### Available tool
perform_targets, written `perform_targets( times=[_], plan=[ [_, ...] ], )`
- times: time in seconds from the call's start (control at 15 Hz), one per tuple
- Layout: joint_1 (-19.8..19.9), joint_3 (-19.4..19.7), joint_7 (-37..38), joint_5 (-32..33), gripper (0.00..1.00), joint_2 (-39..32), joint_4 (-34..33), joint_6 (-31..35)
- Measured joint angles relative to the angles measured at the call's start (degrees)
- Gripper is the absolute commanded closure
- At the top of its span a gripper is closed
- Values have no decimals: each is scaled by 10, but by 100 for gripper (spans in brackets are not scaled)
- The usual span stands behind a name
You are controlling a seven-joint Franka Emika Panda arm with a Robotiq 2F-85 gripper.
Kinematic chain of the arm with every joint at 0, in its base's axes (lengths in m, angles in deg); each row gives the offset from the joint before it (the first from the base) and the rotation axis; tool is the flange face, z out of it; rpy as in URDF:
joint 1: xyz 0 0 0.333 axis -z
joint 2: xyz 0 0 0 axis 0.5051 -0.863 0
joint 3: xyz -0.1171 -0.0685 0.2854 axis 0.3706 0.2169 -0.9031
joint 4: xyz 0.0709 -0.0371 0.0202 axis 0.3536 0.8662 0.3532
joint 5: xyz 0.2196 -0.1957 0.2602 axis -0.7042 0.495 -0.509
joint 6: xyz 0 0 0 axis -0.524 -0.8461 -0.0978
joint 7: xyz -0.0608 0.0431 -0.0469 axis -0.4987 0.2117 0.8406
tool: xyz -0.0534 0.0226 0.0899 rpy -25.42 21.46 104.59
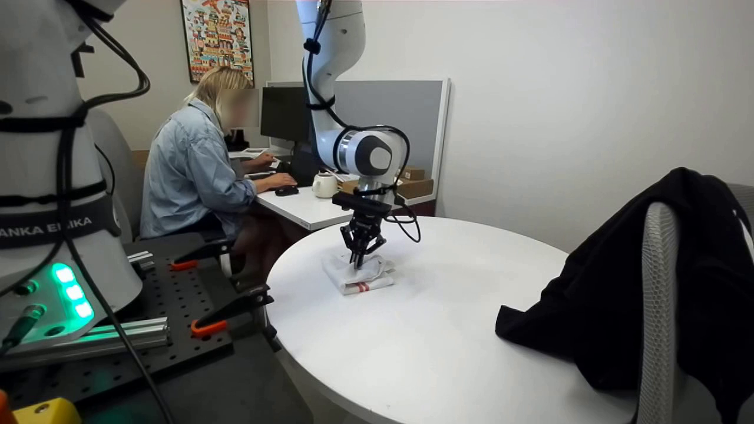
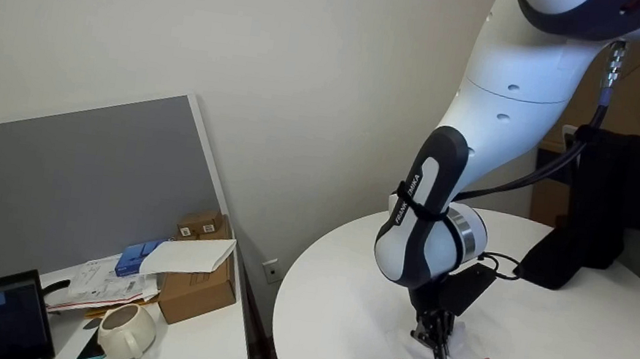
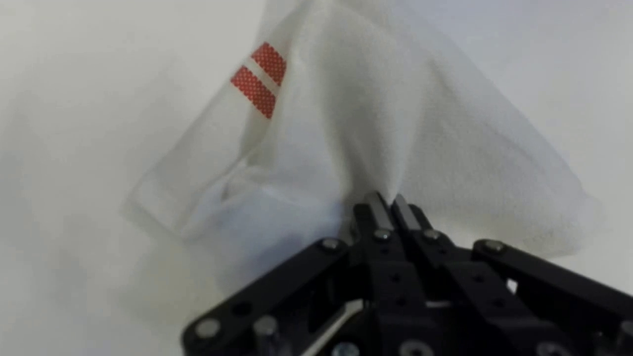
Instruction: Use the white towel to wipe the table
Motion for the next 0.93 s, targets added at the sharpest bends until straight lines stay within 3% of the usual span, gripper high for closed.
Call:
perform_targets(
  times=[0.27, 0.87, 0.93],
  plan=[
    [-14, 3, -9, 11, 99, 18, 46, 0],
    [18, 139, 9, 51, 99, 48, 63, 0],
    [24, 148, 12, 52, 71, 51, 63, 0]
  ],
)
